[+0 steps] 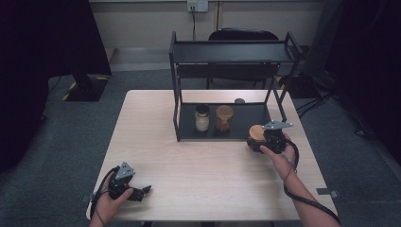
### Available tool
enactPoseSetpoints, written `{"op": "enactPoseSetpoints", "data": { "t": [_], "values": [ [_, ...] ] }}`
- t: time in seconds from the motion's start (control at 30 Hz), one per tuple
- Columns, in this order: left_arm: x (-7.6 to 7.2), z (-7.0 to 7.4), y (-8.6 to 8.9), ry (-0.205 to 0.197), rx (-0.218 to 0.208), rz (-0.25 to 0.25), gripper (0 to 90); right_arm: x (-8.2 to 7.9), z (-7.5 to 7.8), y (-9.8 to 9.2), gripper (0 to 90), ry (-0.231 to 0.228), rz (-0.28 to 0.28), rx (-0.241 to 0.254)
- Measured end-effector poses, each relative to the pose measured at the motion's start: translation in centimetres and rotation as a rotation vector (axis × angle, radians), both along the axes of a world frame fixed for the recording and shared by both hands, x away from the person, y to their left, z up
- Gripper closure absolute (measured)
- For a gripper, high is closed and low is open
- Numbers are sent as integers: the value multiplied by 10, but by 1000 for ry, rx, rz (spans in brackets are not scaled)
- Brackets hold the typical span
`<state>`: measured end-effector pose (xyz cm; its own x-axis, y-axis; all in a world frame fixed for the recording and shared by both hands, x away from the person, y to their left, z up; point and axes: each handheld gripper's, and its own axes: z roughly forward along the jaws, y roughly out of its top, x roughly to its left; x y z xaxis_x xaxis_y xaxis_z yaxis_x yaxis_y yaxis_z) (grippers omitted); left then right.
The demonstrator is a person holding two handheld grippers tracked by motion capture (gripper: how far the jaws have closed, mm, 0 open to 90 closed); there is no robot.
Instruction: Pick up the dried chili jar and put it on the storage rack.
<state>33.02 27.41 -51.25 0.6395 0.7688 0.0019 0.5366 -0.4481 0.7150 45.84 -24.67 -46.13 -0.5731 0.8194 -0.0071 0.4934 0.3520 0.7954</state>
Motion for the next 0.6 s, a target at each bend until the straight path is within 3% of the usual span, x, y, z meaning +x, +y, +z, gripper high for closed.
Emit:
{"op": "enactPoseSetpoints", "data": {
  "t": [0.6],
  "values": [
    [0, 0, 0, 0, 0, 0, 1, 11, 3, 5, 252, 5, -2, 13]
  ]
}}
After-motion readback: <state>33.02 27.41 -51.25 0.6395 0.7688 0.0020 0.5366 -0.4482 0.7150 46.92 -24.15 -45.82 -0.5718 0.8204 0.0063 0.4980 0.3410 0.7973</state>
